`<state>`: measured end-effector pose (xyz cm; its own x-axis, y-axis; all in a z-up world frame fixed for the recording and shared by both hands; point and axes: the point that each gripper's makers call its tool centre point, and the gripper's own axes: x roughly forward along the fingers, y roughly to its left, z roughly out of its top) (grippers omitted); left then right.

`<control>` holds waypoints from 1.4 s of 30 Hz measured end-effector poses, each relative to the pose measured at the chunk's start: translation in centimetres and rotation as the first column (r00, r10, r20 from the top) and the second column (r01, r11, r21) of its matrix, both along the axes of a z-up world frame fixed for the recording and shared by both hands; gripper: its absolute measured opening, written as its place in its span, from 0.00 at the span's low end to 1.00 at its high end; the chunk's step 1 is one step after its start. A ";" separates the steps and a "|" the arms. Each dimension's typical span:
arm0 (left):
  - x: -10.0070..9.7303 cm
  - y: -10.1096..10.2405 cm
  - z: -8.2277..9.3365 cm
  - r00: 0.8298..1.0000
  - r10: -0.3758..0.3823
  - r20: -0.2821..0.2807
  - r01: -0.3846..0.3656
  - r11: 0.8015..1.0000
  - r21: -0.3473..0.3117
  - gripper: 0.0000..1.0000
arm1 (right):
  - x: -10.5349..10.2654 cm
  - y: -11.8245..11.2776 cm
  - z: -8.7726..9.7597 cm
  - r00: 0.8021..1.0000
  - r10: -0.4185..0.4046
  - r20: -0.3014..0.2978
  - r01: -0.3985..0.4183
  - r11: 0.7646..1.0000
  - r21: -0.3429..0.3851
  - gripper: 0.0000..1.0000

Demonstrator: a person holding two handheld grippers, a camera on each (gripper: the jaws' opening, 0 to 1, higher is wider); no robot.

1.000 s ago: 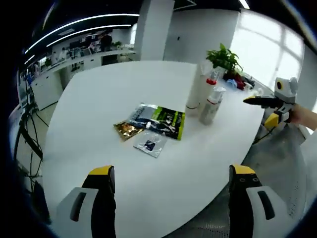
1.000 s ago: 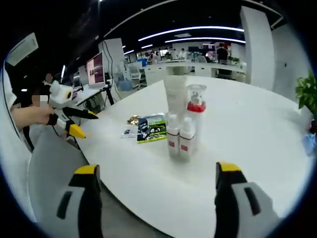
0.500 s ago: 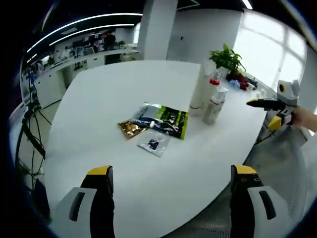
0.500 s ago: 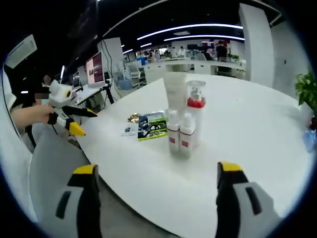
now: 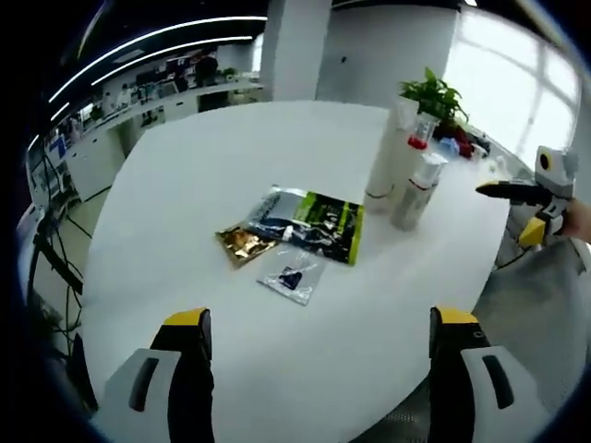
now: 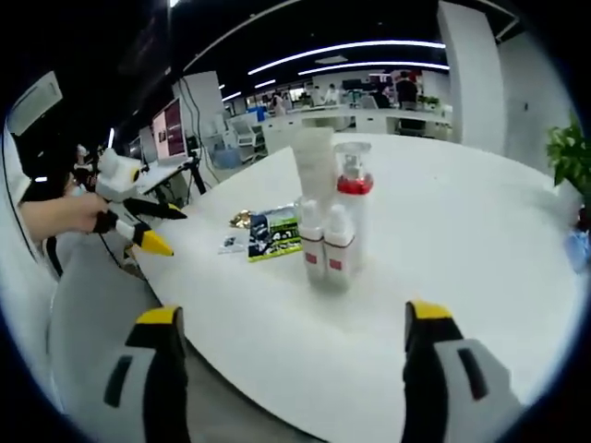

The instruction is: Arrange the skincare products in the storage area until every visible bottle or jar stands upright without overlapping.

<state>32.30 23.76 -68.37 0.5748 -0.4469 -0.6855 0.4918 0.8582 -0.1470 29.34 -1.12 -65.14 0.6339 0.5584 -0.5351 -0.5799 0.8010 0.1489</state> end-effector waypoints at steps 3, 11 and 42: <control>1.1 -1.1 -0.5 0.999 -0.036 -0.006 0.036 0.999 0.014 0.95 | 0.2 -0.3 -0.3 1.000 -0.012 -0.006 0.012 1.000 0.004 0.99; 5.2 -3.5 -1.5 0.994 -0.109 -0.004 0.109 0.993 0.048 0.94 | 0.3 -1.5 -1.1 0.998 -0.060 -0.025 0.060 0.998 0.013 0.99; 13.2 -7.5 -6.4 0.942 -0.335 -0.025 0.334 0.927 0.169 0.76 | 0.0 -4.9 -3.0 0.978 -0.184 -0.096 0.185 0.983 -0.004 0.98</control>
